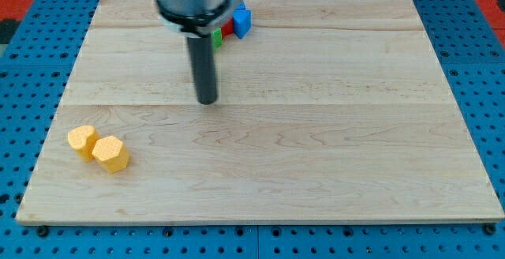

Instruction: Slide the yellow heart and the yellow hexagon towards the center right

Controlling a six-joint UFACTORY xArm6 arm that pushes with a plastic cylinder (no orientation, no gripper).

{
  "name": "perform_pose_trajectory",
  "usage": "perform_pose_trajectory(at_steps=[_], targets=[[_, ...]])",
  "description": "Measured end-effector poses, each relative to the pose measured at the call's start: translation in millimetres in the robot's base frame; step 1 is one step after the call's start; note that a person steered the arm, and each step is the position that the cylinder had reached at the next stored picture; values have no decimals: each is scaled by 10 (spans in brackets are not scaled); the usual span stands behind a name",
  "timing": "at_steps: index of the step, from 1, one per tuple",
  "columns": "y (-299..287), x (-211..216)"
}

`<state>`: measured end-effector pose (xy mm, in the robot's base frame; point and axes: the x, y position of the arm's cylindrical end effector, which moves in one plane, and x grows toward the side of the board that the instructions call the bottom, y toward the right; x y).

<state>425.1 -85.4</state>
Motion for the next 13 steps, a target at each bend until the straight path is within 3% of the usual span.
perform_pose_trajectory(at_steps=[1, 3, 5, 6, 7, 8, 9, 11, 12, 13], targets=[[99, -513], [121, -619], [-47, 1381], [-299, 1798], [-444, 1823], [-982, 1640], [-982, 1180], [-1276, 1382], [-1395, 847], [-1649, 1088]])
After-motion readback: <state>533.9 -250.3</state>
